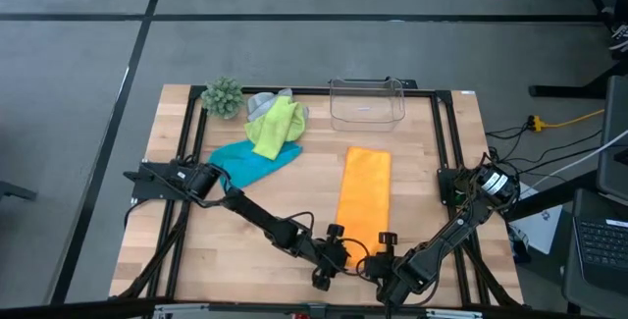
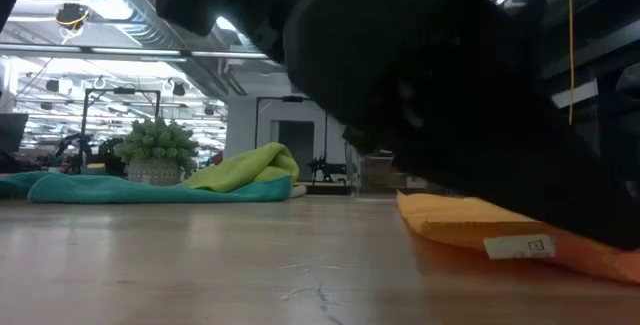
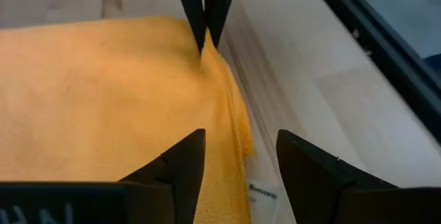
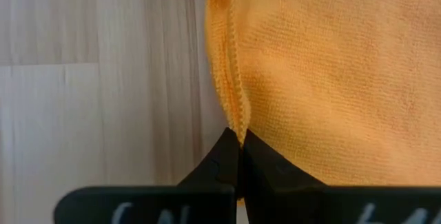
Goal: Fold microfiber towels
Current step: Fold the orange microfiber cloth
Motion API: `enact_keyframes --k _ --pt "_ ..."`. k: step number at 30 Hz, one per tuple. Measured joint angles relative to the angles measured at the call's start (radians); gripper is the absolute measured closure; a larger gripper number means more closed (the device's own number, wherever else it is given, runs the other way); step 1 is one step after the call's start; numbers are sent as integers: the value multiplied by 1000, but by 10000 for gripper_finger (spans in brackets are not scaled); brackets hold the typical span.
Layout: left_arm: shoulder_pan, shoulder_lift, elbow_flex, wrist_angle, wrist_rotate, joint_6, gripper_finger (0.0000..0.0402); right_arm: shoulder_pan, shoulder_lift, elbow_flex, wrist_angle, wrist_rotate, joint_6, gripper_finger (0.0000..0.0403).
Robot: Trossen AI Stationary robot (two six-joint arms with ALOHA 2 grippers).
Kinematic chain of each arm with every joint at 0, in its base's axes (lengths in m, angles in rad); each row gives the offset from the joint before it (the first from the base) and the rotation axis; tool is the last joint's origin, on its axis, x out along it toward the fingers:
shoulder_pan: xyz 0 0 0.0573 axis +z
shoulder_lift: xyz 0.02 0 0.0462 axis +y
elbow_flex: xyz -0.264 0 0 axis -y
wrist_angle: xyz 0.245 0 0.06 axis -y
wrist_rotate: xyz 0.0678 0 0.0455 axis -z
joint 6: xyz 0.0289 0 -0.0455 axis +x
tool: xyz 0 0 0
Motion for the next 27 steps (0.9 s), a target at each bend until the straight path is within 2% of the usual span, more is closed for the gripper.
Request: enact_keyframes --k 14,18,23,27 --pt "4 34 2 8 -45 -10 238 -6 0 0 41 6 0 394" --pt "1 36 2 4 -90 -9 288 -6 0 0 48 7 0 394" --pt "4 36 2 -1 -112 -6 384 -6 0 0 48 7 3 394" --pt "1 13 -2 -26 -127 22 398 -6 0 0 46 10 19 393"
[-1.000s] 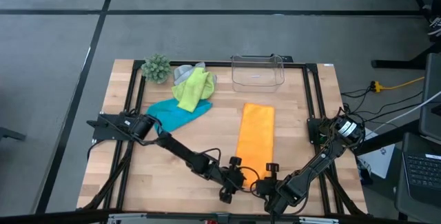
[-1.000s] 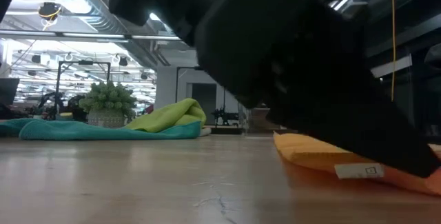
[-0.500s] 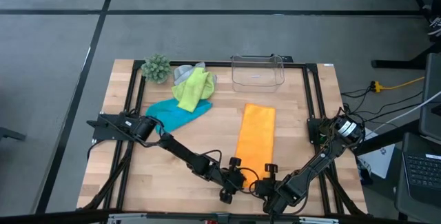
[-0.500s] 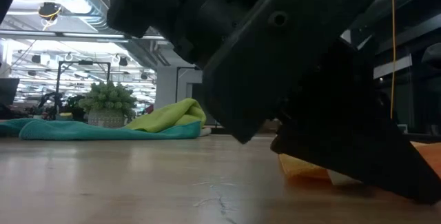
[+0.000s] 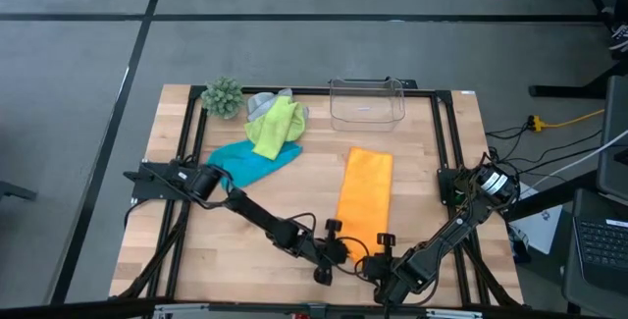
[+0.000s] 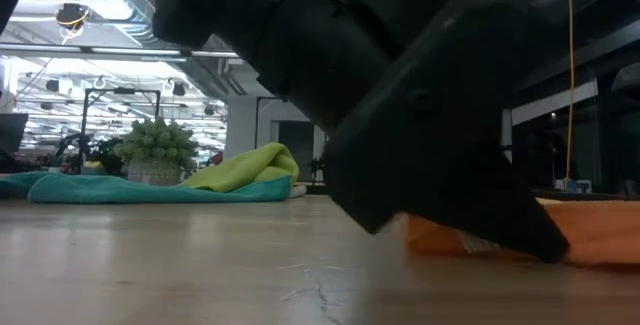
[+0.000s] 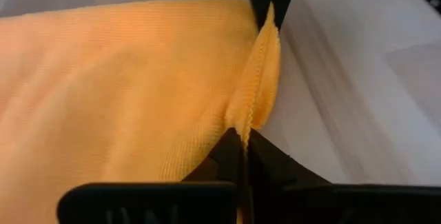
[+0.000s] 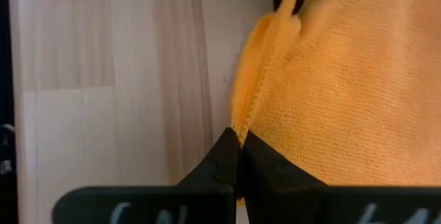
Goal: Fold microfiber towels
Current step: Fold the orange microfiber cloth
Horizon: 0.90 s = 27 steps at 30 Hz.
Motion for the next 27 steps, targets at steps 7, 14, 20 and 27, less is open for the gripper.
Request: enact_keyframes --k 7,14,20,27 --pt "-26 -141 8 -113 -78 23 401 -6 0 112 -163 63 52 393" --pt "-48 -287 8 -151 -151 99 401 -4 0 365 -527 273 19 393" --pt "-34 -428 7 -176 -173 189 401 -7 0 610 -762 402 -77 393" --pt "-30 -608 7 -229 -172 215 401 -38 -1 892 -943 425 -183 393"
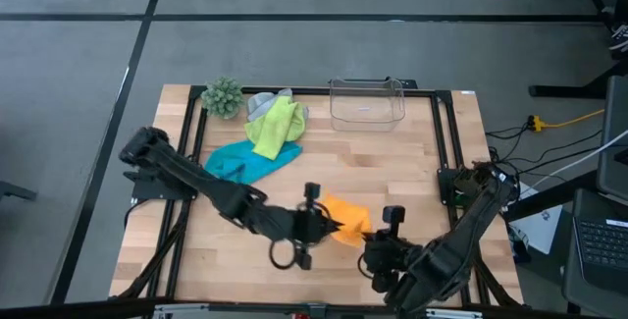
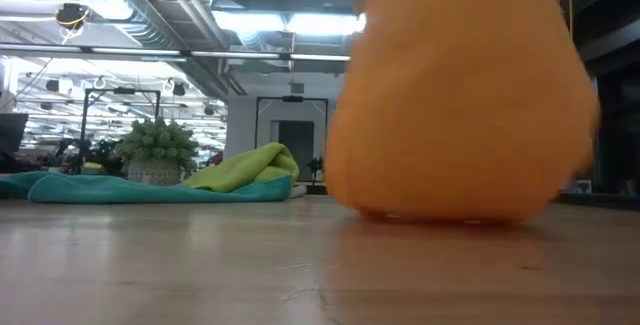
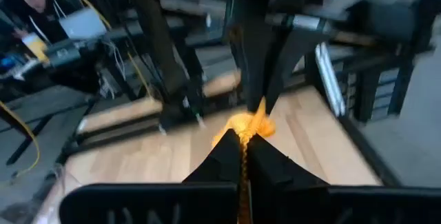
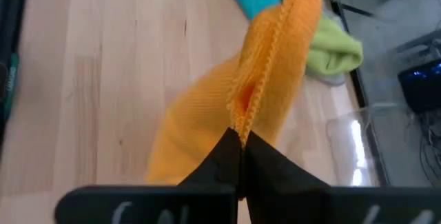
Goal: Fold microfiber towels
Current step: Fold the orange microfiber cloth
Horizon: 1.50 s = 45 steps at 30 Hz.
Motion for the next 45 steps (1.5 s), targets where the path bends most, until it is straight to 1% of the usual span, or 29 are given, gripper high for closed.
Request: enact_keyframes --k 5,8,12,16,18,21,23,25,28,31,33,39,41,45 --pt "1 -105 0 -14 1 -36 401 -39 0 172 -5 4 -60 393" --pt "-2 -157 0 -17 20 -59 401 -60 -1 261 -2 -17 -90 393" --pt "-4 -210 0 -21 36 -87 401 -82 -53 241 90 -40 -86 393" --pt "8 -237 0 -31 42 -95 401 -106 -63 254 74 -47 -45 393" --pt "29 -237 0 -82 44 -123 401 -121 -58 249 50 -74 -13 393" --pt "87 -217 0 -192 46 -202 401 -160 -51 222 -11 -134 40 394" --pt "134 -186 0 -237 46 -233 401 -187 -48 182 -40 -169 69 397" --pt "182 -148 0 -231 70 -222 401 -218 -50 132 -42 -221 74 398" --pt "249 -106 0 -176 161 -167 401 -256 -52 88 -40 -309 60 398" --pt "308 -64 1 -149 217 -126 401 -287 -56 45 -40 -358 64 400" --pt "340 -45 1 -146 240 -88 401 -303 -55 17 -39 -361 67 400" --pt "392 -7 1 -169 251 37 401 -350 -55 -105 -37 -363 67 401" --pt "404 1 0 -167 279 88 401 -366 -55 -150 -36 -364 60 401" --pt "424 8 1 -235 319 140 401 -390 -55 -230 -31 -335 57 401"
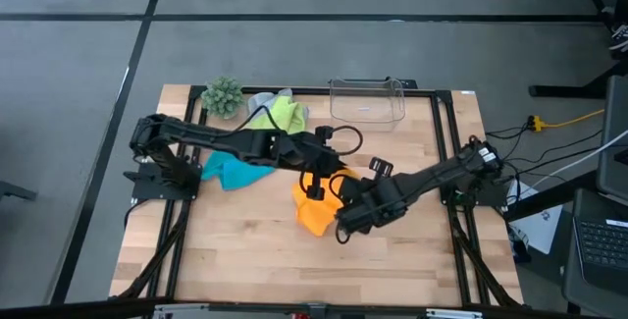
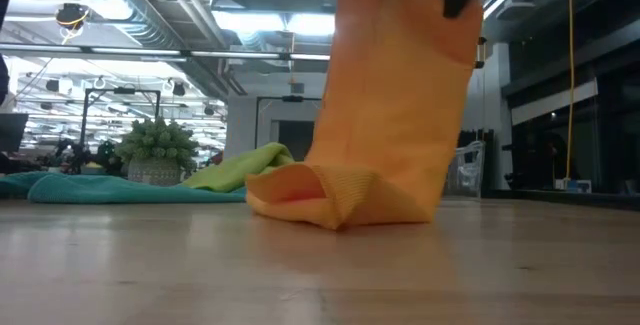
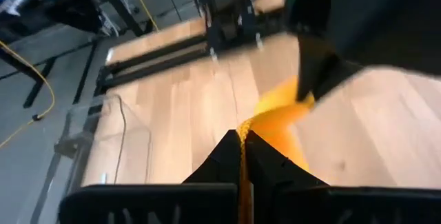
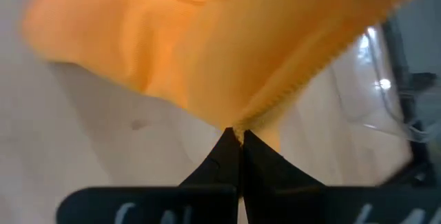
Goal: Fold microfiber towels
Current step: Fold the orange microfiber cloth
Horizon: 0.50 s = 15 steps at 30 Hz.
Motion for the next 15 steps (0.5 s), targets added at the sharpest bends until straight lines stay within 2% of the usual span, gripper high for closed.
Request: enact_keyframes --k 5,7,11,15 --pt "29 4 -1 -210 2 -13 401 -16 0 -85 8 85 -2 401" --pt "39 12 -21 -235 2 -30 401 -20 0 -117 40 107 -1 400" --pt "41 15 -63 -249 9 -36 401 -22 1 -209 257 69 -52 400" --pt "37 15 -113 -273 79 -37 401 -21 1 -304 501 1 -129 400"
